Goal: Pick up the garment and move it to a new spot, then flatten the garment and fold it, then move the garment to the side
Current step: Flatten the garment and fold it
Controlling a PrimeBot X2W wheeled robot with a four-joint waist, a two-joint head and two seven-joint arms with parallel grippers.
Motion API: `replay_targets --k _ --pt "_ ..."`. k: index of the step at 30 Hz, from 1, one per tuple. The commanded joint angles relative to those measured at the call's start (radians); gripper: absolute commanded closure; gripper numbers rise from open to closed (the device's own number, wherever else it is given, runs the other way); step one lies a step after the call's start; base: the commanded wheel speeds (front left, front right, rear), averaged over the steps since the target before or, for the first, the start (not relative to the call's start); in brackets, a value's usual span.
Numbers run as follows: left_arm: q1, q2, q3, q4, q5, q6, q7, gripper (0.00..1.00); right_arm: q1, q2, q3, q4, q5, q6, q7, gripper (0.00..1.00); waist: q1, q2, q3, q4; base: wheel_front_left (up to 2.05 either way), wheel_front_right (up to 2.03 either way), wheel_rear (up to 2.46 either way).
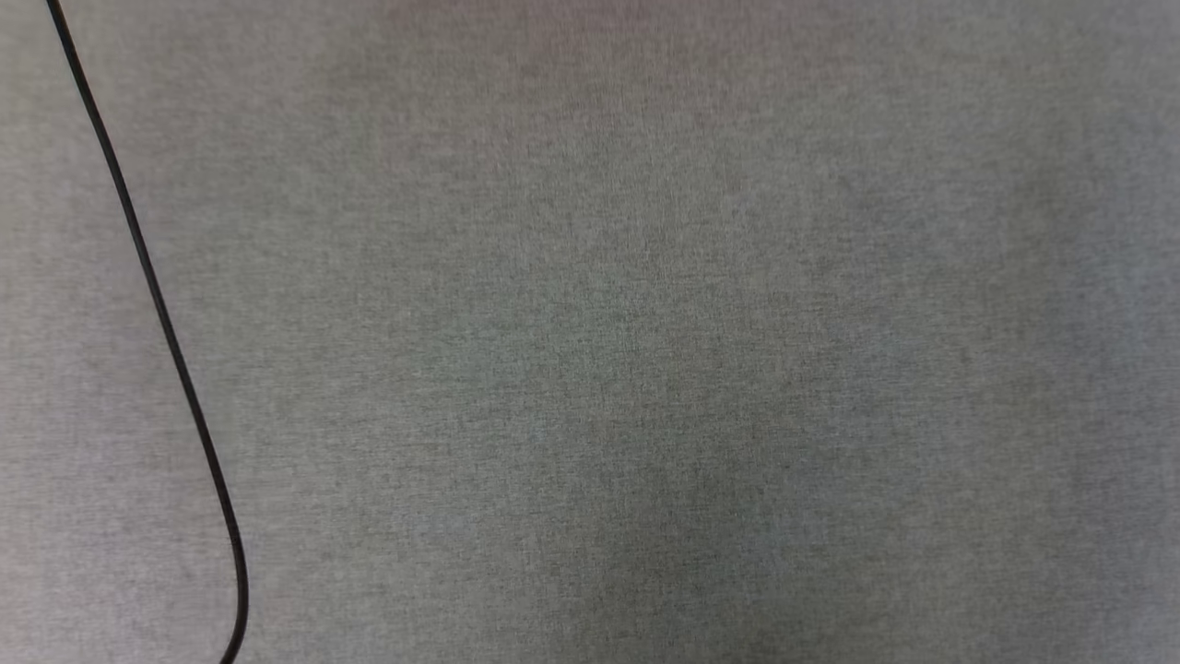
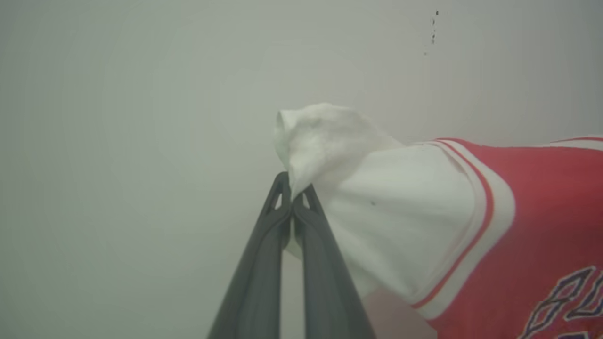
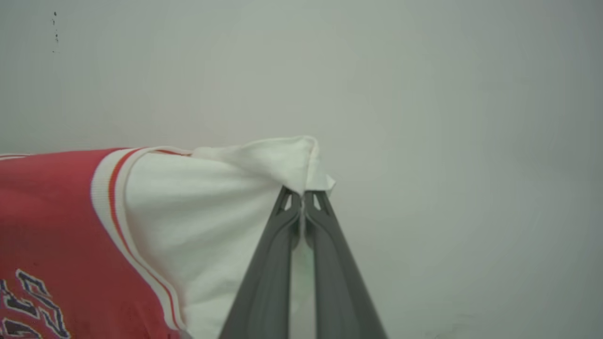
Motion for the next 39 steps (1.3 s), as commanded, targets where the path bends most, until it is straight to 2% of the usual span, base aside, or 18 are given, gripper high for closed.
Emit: replay_targets --k 1,10,18,21,27,33,39 --pt "-0.017 0.001 -0.004 0.027 0.006 -0.014 -0.009 1.00 -0.028 0.014 0.015 0.026 -0.004 -0.002 -0.014 1.00 -0.0002 0.0000 0.036 -0.004 0.00 0.00 0.00" --pt "-0.031 -0.030 -0.019 0.119 -0.010 -0.057 -0.030 1.00 -0.048 0.047 0.067 0.137 0.025 -0.002 -0.059 1.00 -0.0002 0.0000 0.119 0.003 0.00 0.00 0.00" --pt "0.051 -0.076 -0.028 0.174 -0.046 -0.082 -0.047 1.00 0.030 0.053 0.132 0.278 0.103 -0.002 -0.139 1.00 -0.0002 0.0000 0.142 0.024 0.00 0.00 0.00" --pt "0.132 -0.101 -0.019 0.159 -0.089 -0.084 -0.051 1.00 0.113 0.048 0.166 0.303 0.144 -0.001 -0.174 1.00 -0.0002 0.0000 0.118 0.035 0.00 0.00 0.00" --pt "0.369 -0.108 0.004 0.045 -0.134 -0.085 -0.052 1.00 0.334 0.017 0.248 0.294 0.218 -0.001 -0.222 1.00 -0.0002 0.0000 0.047 0.057 0.00 0.00 0.00" --pt "0.666 -0.134 0.073 -0.117 -0.104 -0.085 -0.051 1.00 0.615 -0.013 0.279 0.223 0.308 -0.001 -0.270 1.00 -0.0002 0.0000 -0.060 0.068 0.00 0.00 0.00" --pt "0.925 -0.178 0.134 -0.238 -0.039 -0.085 -0.051 1.00 0.881 -0.044 0.250 0.091 0.366 -0.001 -0.266 1.00 -0.0002 0.0000 -0.175 0.078 0.00 0.00 0.00"
